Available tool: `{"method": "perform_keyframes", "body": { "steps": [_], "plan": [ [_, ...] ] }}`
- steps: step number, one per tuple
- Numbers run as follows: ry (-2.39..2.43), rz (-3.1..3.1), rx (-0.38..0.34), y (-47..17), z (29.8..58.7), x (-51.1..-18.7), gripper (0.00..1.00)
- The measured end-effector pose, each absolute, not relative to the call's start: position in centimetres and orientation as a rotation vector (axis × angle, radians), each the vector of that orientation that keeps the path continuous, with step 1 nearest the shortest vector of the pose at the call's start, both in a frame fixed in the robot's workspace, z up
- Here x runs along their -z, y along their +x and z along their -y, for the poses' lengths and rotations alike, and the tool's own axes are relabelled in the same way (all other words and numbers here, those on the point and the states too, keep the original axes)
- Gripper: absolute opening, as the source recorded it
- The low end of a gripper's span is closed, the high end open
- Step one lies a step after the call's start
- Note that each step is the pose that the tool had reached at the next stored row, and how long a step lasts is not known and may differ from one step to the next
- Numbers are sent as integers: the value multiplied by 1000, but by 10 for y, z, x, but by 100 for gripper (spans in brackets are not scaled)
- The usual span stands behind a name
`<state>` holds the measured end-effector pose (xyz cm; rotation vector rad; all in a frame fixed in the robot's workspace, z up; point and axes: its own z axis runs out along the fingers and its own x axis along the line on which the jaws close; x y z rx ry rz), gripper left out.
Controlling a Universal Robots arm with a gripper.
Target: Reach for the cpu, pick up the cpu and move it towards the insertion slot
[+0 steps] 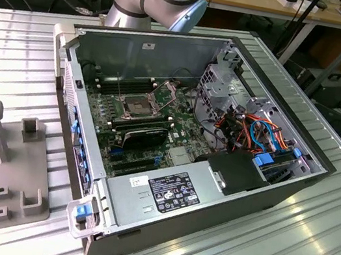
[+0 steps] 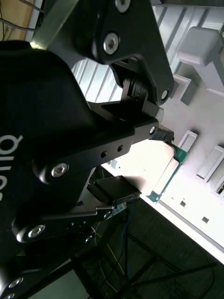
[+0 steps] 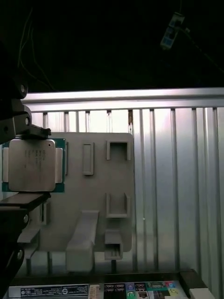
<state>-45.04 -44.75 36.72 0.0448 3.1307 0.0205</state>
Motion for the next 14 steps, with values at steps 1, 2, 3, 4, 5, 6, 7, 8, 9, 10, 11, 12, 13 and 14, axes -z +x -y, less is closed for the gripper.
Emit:
{"method": "perform_keyframes", "body": {
  "steps": [1,2,3,4,5,6,7,8,9,10,11,12,13,14],
  "plan": [
    [45,-3131,-20,-450,447,-369,55],
    [45,-3131,-20,-450,447,-373,55],
    [45,-3131,-20,-450,447,-376,55],
    [45,-3131,-20,-450,447,-378,55],
    [45,-3131,-20,-450,447,-381,55],
    [45,-3131,-20,-450,447,-383,55],
    [45,-3131,-20,-450,447,-388,55],
    [45,-3131,-20,-450,447,-392,55],
    [45,-3131,-20,-450,447,-394,55],
    [45,-3131,-20,-450,447,-396,55],
    [45,-3131,-21,-450,447,-399,55],
    [45,-3131,-21,-450,447,-399,55],
    [45,-3131,-21,-450,447,-399,55],
    [45,-3131,-21,-450,447,-399,55]
  ]
}}
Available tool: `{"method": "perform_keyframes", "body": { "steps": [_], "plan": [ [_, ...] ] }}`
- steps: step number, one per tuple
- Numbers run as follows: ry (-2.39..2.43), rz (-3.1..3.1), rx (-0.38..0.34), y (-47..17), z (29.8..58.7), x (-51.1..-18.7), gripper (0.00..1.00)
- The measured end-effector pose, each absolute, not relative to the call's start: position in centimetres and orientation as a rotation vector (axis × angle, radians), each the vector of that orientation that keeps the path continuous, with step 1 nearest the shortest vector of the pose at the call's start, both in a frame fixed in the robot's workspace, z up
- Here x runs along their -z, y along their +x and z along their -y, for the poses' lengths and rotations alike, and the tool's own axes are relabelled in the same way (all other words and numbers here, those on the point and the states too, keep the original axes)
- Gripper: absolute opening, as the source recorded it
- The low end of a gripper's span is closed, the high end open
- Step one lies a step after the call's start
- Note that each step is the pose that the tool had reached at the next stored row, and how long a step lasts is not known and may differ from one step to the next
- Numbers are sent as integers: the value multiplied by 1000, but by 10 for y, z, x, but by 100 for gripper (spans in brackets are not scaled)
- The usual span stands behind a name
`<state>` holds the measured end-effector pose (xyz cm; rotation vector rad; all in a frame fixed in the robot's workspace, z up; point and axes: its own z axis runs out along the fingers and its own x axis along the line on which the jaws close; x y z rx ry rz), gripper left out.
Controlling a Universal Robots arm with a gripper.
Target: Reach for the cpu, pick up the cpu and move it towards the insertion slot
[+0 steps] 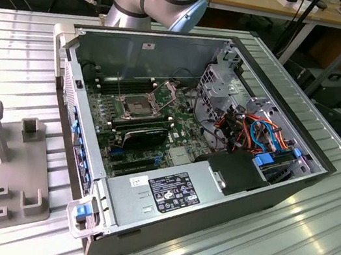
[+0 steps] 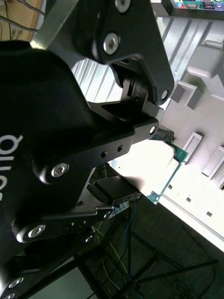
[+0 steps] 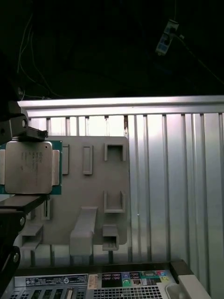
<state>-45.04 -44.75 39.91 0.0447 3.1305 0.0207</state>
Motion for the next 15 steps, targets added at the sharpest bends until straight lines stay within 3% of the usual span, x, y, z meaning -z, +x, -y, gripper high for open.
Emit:
{"method": "perform_keyframes", "body": {
  "steps": [15],
  "plan": [
    [45,-3131,-20,-420,447,-399,55]
  ]
}}
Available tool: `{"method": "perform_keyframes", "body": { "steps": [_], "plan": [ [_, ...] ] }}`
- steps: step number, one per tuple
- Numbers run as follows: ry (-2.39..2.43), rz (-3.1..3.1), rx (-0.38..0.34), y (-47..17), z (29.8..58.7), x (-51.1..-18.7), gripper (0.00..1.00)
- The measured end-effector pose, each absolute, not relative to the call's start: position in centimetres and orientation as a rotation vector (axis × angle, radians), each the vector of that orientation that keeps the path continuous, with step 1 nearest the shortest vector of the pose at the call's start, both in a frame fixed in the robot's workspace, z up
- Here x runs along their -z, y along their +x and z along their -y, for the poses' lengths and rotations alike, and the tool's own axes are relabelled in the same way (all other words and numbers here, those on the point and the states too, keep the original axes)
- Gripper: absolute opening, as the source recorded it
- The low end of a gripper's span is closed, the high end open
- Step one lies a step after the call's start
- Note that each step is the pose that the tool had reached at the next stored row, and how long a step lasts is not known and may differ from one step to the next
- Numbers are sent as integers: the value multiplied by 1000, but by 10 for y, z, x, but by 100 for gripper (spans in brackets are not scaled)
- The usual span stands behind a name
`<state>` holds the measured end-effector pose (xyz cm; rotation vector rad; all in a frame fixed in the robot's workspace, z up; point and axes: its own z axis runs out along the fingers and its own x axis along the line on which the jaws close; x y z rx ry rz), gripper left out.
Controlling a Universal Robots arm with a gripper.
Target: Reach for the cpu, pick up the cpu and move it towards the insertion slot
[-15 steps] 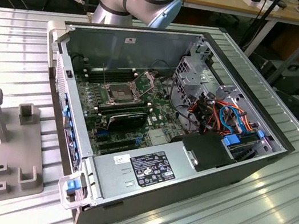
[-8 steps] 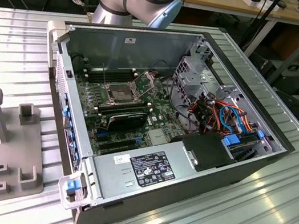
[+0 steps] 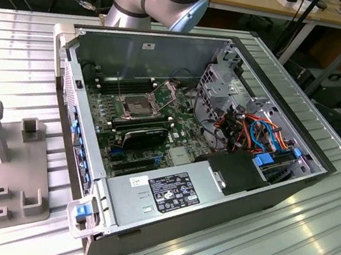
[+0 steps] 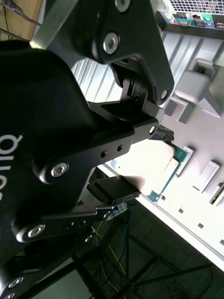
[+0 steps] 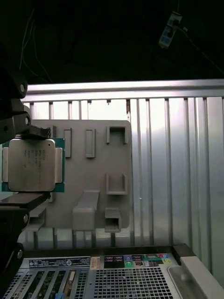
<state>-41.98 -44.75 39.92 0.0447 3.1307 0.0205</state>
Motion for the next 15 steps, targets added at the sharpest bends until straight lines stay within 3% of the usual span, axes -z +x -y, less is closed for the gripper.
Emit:
{"method": "perform_keyframes", "body": {
  "steps": [15],
  "plan": [
    [45,-3131,-20,-392,447,-399,55]
  ]
}}
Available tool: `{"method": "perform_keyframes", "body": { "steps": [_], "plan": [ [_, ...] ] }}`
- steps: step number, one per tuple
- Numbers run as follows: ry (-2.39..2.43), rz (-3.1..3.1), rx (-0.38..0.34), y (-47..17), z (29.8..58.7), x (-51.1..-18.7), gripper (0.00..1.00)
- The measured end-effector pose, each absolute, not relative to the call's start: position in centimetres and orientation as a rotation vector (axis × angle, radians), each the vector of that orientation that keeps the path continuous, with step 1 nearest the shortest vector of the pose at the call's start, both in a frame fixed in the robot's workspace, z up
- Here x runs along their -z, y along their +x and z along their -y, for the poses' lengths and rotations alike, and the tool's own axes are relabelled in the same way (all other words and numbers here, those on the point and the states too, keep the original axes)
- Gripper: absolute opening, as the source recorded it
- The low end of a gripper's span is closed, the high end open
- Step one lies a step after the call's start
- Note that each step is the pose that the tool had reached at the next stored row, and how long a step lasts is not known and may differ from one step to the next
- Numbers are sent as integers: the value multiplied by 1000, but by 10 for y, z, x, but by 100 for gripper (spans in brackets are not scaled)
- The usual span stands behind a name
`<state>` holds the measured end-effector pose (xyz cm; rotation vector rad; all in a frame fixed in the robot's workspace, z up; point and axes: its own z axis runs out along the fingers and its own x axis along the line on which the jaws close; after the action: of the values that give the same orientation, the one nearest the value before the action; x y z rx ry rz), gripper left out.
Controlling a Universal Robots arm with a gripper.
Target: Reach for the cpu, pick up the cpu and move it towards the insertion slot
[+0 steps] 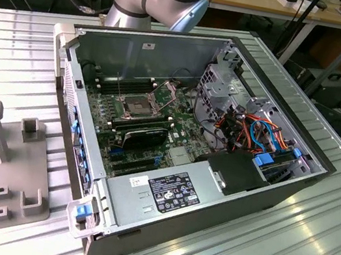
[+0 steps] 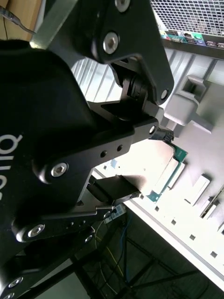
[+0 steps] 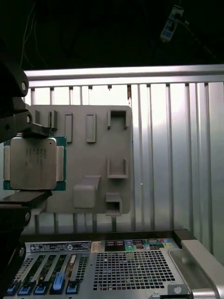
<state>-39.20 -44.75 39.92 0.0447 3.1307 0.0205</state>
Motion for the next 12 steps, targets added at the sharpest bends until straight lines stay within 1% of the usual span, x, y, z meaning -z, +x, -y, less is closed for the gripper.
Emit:
{"method": "perform_keyframes", "body": {
  "steps": [12],
  "plan": [
    [45,-3131,-20,-362,447,-399,55]
  ]
}}
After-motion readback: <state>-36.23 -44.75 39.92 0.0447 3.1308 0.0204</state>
